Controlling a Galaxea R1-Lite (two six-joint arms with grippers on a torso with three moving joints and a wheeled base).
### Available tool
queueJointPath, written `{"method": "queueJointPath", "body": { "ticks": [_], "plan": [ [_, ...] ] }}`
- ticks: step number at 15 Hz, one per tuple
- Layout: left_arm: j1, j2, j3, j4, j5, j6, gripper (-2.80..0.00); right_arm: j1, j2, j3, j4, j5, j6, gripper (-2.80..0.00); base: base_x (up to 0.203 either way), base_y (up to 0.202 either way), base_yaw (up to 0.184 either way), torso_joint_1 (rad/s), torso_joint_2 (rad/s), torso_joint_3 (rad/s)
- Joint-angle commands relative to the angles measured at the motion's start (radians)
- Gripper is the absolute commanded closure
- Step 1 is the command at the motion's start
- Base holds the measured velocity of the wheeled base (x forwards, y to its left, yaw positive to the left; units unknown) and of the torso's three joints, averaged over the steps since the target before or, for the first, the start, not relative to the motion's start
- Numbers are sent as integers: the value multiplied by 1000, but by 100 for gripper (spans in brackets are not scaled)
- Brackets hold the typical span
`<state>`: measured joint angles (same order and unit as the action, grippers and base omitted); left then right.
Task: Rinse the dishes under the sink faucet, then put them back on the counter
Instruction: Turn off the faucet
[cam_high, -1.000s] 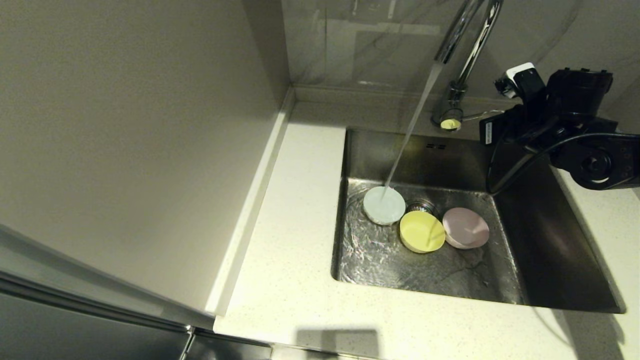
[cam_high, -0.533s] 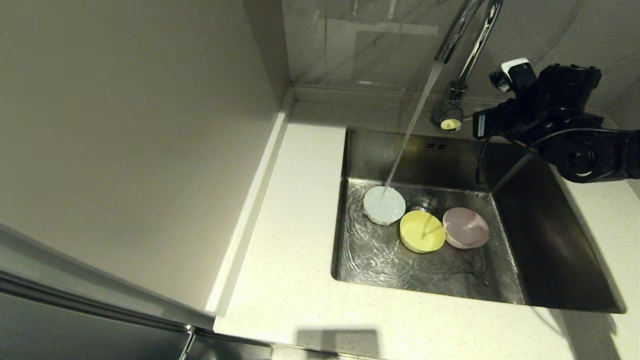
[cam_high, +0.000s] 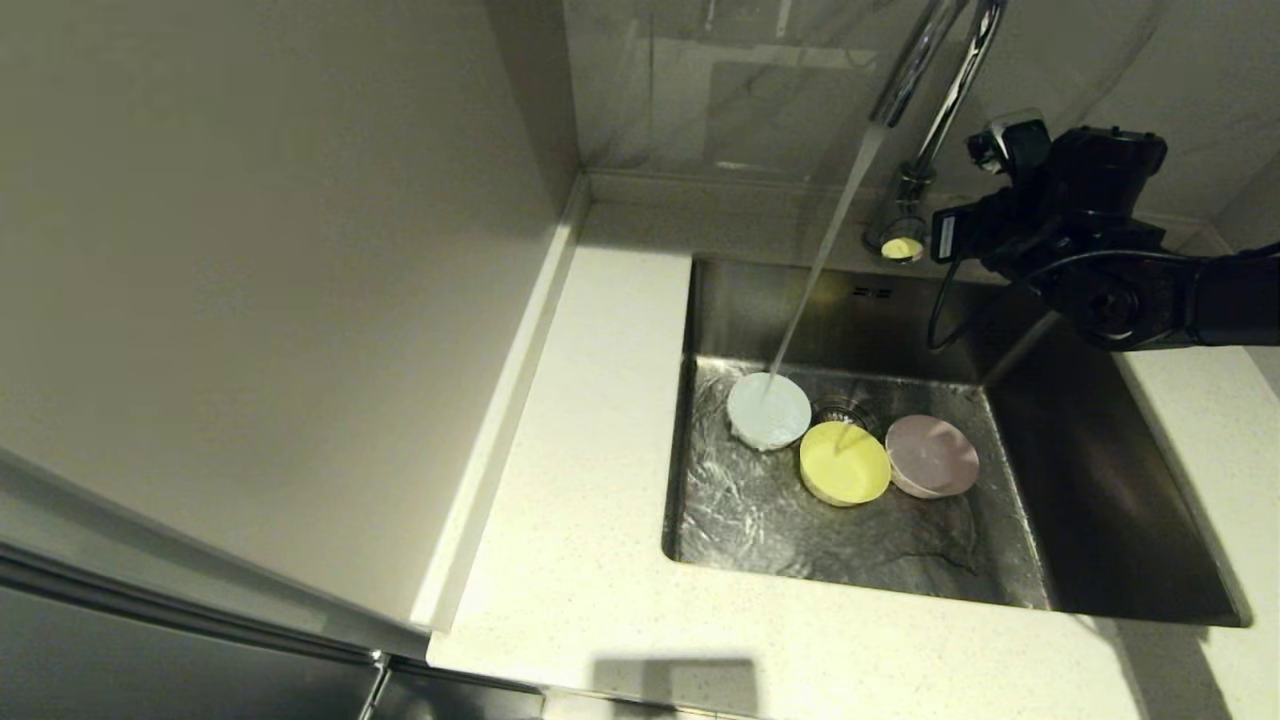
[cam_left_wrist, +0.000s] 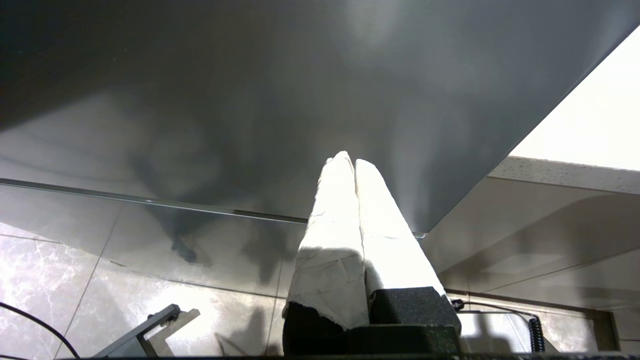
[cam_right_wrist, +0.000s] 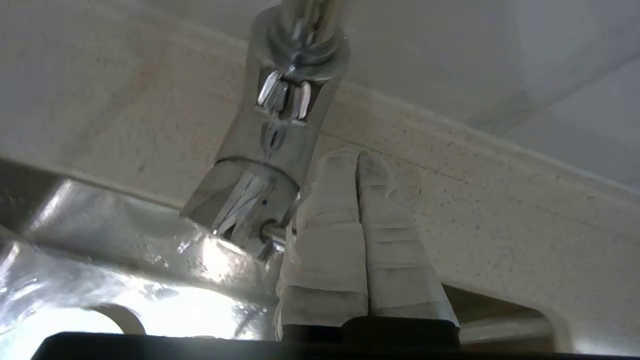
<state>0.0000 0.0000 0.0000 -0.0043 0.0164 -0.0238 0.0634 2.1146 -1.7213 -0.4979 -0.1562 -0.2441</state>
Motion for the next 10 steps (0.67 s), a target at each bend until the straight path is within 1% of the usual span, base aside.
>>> {"method": "queueJointPath", "body": {
  "ticks": [1, 3, 4, 5, 6, 8, 9, 10],
  "plan": [
    [0, -2, 0, 0, 0, -1, 0, 2, -25, -4, -2, 0, 25, 0, 0, 0, 0, 0, 0, 0],
    [0, -2, 0, 0, 0, -1, 0, 3, -70, -3, 20, 0, 53, 0, 0, 0, 0, 0, 0, 0],
    [0, -2, 0, 0, 0, -1, 0, 3, -103, -1, 53, 1, 69, 0, 0, 0, 0, 0, 0, 0],
    [0, -2, 0, 0, 0, -1, 0, 3, -143, 3, 109, 1, 93, 0, 0, 0, 0, 0, 0, 0],
    [0, -2, 0, 0, 0, -1, 0, 3, -182, 6, 198, 2, 118, 0, 0, 0, 0, 0, 0, 0],
    [0, -2, 0, 0, 0, -1, 0, 4, -241, 1, 423, 4, 182, 0, 0, 0, 0, 0, 0, 0],
    [0, -2, 0, 0, 0, -1, 0, 3, -247, 8, 463, 0, 212, 0, 0, 0, 0, 0, 0, 0],
    [0, -2, 0, 0, 0, -1, 0, 2, -241, 26, 467, -8, 214, 0, 0, 0, 0, 0, 0, 0]
  ]
}}
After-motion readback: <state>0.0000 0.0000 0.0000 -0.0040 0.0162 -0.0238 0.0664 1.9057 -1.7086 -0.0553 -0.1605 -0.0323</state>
